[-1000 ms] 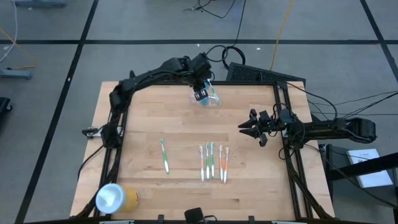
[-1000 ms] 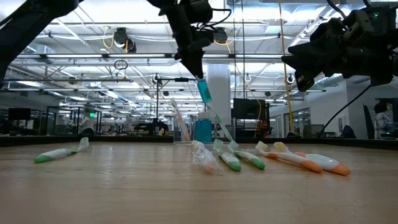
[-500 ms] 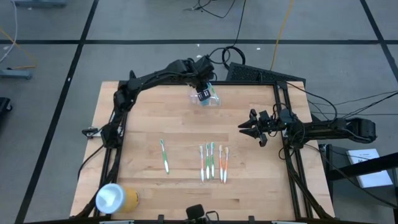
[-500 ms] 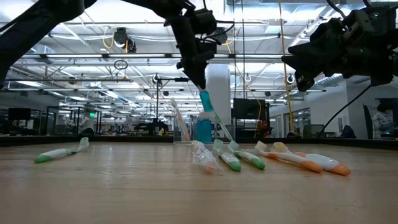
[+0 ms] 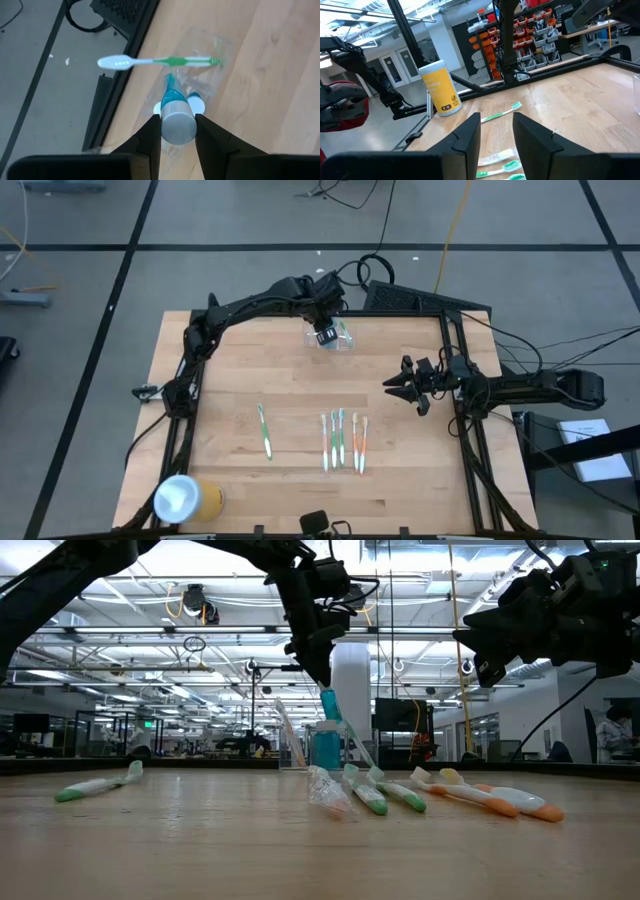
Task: Pick & Place toothbrushing station
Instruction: Put the blue mouthwash into the transparent organizer
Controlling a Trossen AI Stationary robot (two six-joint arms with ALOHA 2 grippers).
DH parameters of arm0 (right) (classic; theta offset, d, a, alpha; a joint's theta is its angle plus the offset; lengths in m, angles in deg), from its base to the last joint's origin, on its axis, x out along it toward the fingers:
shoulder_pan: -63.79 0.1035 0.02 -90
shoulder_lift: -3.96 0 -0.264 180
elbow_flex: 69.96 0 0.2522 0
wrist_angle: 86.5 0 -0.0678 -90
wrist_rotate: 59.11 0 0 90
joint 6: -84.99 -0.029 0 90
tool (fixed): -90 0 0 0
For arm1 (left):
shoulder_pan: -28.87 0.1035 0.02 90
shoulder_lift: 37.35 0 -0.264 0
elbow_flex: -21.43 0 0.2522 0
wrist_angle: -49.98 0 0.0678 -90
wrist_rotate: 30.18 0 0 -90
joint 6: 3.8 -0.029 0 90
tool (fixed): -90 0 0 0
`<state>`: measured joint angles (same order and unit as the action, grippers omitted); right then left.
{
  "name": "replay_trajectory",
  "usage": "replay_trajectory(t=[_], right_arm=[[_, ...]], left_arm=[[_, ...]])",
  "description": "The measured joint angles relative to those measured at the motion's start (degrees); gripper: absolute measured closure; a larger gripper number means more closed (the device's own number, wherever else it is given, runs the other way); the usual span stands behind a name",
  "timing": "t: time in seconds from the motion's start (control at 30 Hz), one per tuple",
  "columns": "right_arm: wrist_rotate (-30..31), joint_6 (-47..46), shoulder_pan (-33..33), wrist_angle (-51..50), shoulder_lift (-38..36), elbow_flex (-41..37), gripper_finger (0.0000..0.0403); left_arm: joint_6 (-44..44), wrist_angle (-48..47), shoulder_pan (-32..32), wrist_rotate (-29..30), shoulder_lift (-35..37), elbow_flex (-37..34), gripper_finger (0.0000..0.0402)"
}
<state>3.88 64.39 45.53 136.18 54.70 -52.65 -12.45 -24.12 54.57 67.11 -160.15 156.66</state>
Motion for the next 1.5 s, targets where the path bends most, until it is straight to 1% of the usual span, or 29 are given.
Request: replay_trajectory(t=[0.1,0.2,0.67,0.77,1.03,1.43,1.5], right_arm=[[0.0,0.0,0.0,0.0,0.0,0.0,0.0298],[0.0,0.0,0.0,0.0,0.0,0.0,0.0298],[0.0,-0.4,0.0,0.0,0.0,0.0,0.0298],[0.0,-0.4,0.0,0.0,0.0,0.0,0.0298],[0.0,-0.4,0.0,-0.4,0.0,0.0,0.0298],[0.0,-0.3,0.0,-1.0,-0.1,0.0,0.0298],[0.0,-0.3,0.0,-1.0,-0.1,0.0,0.0298]], left_arm=[[-0.2,-1.4,0.0,-0.4,0.0,0.0,0.0306],[-0.2,-1.9,0.0,-2.5,0.0,0.0,0.0306],[0.3,-2.1,0.0,-2.5,-0.1,0.0,0.0306],[1.1,-1.9,0.2,-1.5,-1.0,0.0,0.0306],[0.8,-3.0,0.4,-1.7,-5.7,-0.2,0.0306],[0.9,-3.9,0.4,-1.8,-7.9,-0.2,0.0306],[1.0,-3.9,0.4,-1.8,-7.9,-0.2,0.0296]])
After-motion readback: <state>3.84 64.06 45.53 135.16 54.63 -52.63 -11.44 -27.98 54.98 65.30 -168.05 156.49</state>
